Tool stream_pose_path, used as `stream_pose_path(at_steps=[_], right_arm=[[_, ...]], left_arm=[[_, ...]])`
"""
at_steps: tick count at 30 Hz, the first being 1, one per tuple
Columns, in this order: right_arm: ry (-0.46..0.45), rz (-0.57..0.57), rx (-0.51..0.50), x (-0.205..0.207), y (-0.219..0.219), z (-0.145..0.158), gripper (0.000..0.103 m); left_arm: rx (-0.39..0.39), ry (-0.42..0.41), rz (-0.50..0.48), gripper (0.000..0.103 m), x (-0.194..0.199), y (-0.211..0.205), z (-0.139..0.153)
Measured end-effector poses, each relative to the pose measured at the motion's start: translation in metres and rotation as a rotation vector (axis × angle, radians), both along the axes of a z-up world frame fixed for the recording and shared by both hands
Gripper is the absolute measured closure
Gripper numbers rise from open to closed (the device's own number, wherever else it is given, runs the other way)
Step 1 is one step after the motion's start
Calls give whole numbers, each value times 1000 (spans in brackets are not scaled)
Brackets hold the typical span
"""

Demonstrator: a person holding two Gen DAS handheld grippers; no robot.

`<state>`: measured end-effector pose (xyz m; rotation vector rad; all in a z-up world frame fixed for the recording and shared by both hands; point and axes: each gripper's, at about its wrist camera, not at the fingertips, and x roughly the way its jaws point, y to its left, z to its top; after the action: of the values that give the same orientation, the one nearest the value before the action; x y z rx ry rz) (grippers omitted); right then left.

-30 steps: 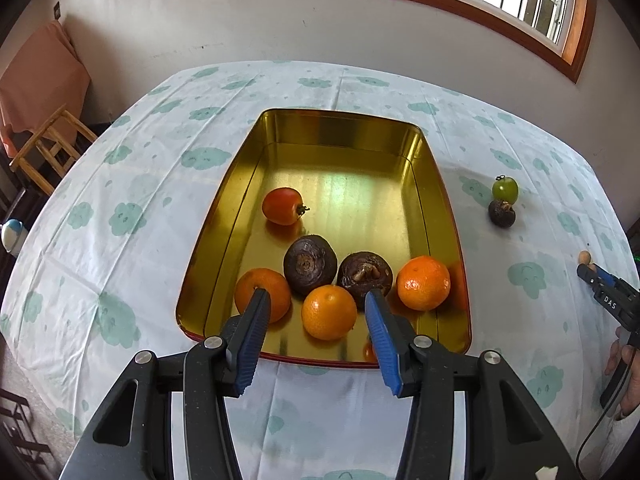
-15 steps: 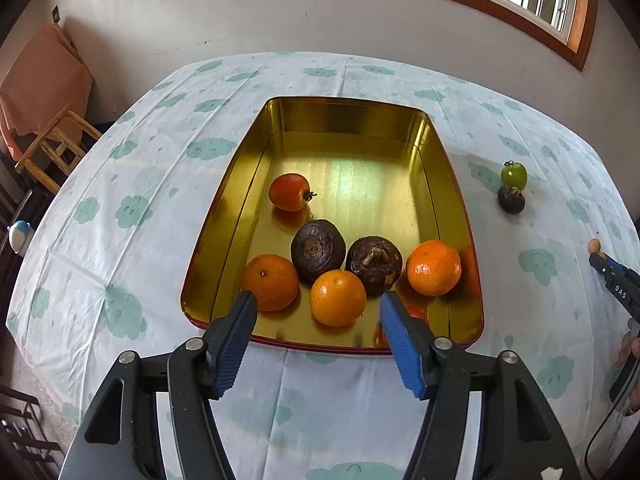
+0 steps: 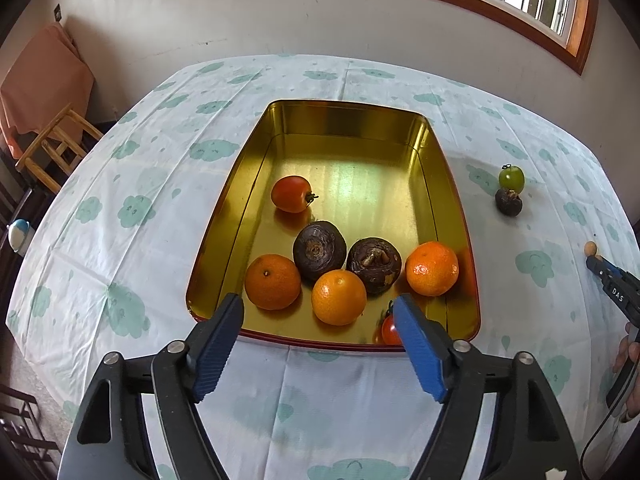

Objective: Organize fruits
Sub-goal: 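Lift the two small brown fruits with the right tool over the tin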

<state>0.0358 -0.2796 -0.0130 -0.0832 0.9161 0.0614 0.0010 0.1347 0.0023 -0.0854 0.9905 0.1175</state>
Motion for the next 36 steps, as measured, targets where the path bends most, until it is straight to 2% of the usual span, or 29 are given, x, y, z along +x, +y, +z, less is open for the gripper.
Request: stream_pose_path(at_steps=[4,13,20,28,36], right_arm=[[-5,24,-11,-3,12,4,77],[-15,102,21,-9,49,15,77],[-21,195,58,-16,88,25,77],[-36,314,128,-22,138,42,77],[-29,470,167,-29,203,52,77]], left_arm=[[3,-11,-10,22,-3,-1,4],[-5,-13,-6,22,-10,2,5],[-7,-30,20,12,-16,12,7],[-22,-47,56,11,-22,27,11],[-47,-25,108,11,-27,47,10]])
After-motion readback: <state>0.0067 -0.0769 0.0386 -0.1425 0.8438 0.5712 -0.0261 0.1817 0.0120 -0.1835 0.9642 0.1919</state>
